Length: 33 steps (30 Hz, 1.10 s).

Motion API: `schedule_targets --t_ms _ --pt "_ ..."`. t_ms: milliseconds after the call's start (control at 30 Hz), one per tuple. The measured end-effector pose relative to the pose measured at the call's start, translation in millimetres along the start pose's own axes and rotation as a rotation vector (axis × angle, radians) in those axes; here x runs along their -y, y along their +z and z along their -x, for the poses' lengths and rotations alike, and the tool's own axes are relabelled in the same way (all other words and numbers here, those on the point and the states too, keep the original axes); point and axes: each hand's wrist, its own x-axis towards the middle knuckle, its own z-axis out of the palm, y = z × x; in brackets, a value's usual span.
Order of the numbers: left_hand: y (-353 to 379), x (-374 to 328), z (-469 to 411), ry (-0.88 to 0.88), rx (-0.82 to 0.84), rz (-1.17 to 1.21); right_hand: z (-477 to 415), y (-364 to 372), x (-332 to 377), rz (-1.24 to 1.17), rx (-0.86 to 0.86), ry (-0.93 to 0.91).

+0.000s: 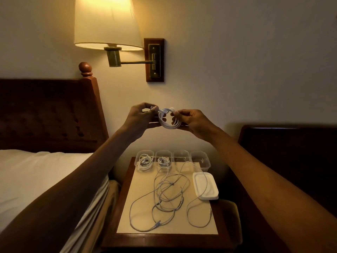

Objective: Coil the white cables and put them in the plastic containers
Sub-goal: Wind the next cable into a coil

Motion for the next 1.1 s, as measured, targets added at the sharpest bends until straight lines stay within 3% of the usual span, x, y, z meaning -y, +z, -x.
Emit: schedule_targets --t_ms 67,333,667,867,1100 --pt "-2.5 18.9 -5.7 -0.055 0.02 0.005 -5.2 0.6 -21.3 0.019 -0.036 0.043" --pt "-4.3 112.1 -57.3 0.005 0.091 -0.241 -51.8 -24.4 -105.0 0.085 -0.109 0.211" --pt "19.4 252.7 -152.6 -0.154 0.015 -0.275 -121.7 -70.9 -245.2 0.35 -0.346 0.351" --pt "29.0 326.1 -195.5 -0.144 0.042 -0.59 -145.7 -83.6 -316.2 0.504 -0.399 0.406" --pt "25.0 369.7 -223.9 -0.116 0.189 -0.942 -157.5 -87.0 -361.8 0.761 -0.285 0.405"
